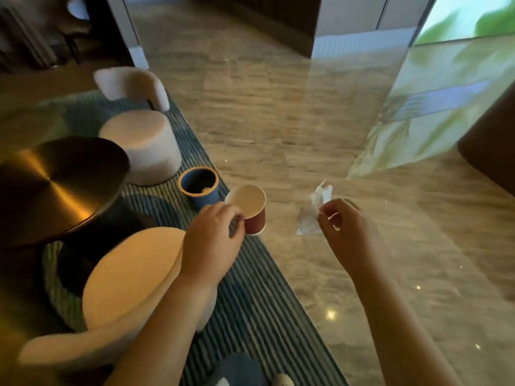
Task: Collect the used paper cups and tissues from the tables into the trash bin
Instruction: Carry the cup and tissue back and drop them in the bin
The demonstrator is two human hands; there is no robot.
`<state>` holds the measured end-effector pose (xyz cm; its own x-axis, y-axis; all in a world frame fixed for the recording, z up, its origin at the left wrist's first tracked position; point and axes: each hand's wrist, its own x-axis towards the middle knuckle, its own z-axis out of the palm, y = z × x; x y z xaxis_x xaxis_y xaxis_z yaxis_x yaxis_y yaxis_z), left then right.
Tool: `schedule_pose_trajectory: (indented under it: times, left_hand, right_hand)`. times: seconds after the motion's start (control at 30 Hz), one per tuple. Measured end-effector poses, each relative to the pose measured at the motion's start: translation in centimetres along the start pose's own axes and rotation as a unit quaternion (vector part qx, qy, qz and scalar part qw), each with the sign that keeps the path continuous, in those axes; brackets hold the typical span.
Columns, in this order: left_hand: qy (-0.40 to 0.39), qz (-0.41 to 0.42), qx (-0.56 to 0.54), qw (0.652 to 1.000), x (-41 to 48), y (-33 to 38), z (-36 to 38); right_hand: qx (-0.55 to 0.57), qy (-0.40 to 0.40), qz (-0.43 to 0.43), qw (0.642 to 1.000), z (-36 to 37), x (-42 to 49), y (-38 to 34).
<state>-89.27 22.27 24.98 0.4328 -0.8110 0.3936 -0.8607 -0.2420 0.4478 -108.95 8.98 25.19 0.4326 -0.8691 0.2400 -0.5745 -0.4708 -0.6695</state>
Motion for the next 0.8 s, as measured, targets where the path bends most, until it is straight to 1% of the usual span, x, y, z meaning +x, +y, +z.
schedule_pose_trajectory:
  times: [0.07, 0.13, 0.2, 0.27, 0.4, 0.5, 0.57, 0.67, 0.73, 0.8]
  left_hand:
    - [0.004, -0.039, 0.014, 0.999, 1.4, -2.0, 0.7]
    - [0.003, -0.085, 0.022, 0.996, 2.8, -4.7, 1.7]
    - [0.008, -0.135, 0.018, 0.991, 5.2, -7.7, 2.9]
    - [0.022, -0.167, 0.004, 0.986, 8.7, -10.5, 3.8]
    - [0.053, -0.189, -0.029, 0.980, 17.9, -15.7, 4.4]
    - [0.076, -0.220, -0.025, 0.972, 24.6, -19.3, 4.6]
    - [0.074, -0.226, -0.017, 0.971, 28.2, -21.5, 5.1]
    - [0.050, -0.244, -0.012, 0.968, 31.6, -24.4, 6.1]
    - [0.039, -0.261, -0.004, 0.964, 32.9, -26.4, 6.6]
    - [0.038, -0.287, 0.005, 0.957, 33.9, -28.9, 7.0]
  right_hand:
    - [0.013, -0.059, -0.028, 0.998, 2.8, 2.9, 0.0]
    - [-0.024, -0.142, -0.049, 0.988, 5.9, 5.8, -0.2]
    - [-0.035, -0.188, -0.060, 0.980, 8.7, 9.3, -0.5]
    - [-0.018, -0.204, -0.077, 0.976, 11.3, 13.7, -0.9]
    - [-0.040, -0.225, -0.100, 0.968, 15.0, 24.5, -3.0]
    - [-0.037, -0.217, -0.118, 0.968, 16.4, 32.7, -5.8]
    - [-0.011, -0.190, -0.128, 0.973, 17.7, 37.2, -7.2]
    - [0.032, -0.176, -0.099, 0.979, 20.8, 41.2, -7.7]
    - [0.057, -0.210, -0.052, 0.975, 23.8, 42.7, -7.2]
    - [0.064, -0.261, -0.029, 0.963, 27.5, 44.0, -6.8]
